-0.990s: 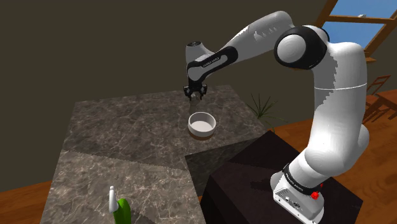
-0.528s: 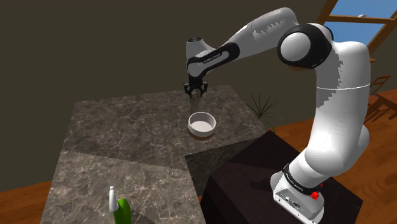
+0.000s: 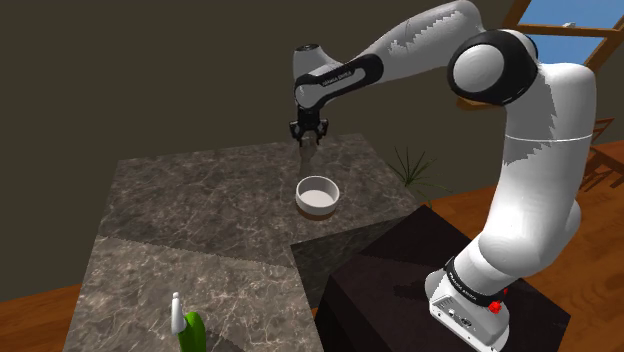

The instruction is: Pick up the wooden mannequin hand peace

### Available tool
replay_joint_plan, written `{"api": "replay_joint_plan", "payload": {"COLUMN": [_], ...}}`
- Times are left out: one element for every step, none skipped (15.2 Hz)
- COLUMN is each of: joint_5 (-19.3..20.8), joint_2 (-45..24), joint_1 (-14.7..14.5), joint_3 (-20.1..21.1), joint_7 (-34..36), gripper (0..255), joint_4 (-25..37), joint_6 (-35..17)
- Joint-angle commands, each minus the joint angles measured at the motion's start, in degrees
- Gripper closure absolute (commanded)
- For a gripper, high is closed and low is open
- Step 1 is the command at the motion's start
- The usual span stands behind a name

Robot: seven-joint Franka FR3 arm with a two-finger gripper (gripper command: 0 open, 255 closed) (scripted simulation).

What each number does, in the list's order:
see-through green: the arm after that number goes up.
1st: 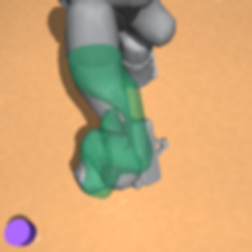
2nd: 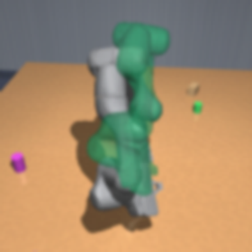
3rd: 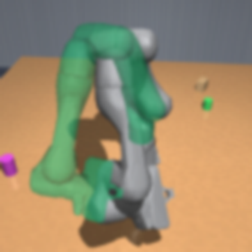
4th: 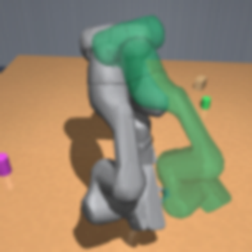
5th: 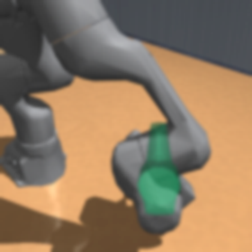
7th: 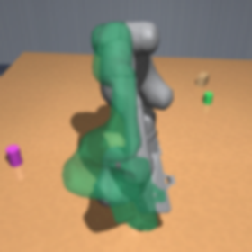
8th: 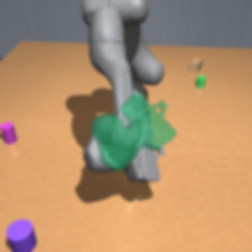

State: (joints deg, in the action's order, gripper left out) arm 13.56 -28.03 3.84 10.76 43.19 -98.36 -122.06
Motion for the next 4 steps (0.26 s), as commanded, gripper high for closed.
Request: {"api": "replay_joint_plan", "payload": {"joint_5": [-0.3,-0.4,-0.4,-0.4], "joint_2": [0.8,1.1,1.2,1.2], "joint_1": [0.1,0.1,0.1,0.1], "joint_3": [0.1,0.2,0.2,0.2], "joint_7": [-0.3,-0.4,-0.5,-0.5], "gripper": [255,255,255,255], "joint_4": [0.6,0.9,0.9,0.9], "joint_6": [1.4,2.0,2.0,2.0]}}
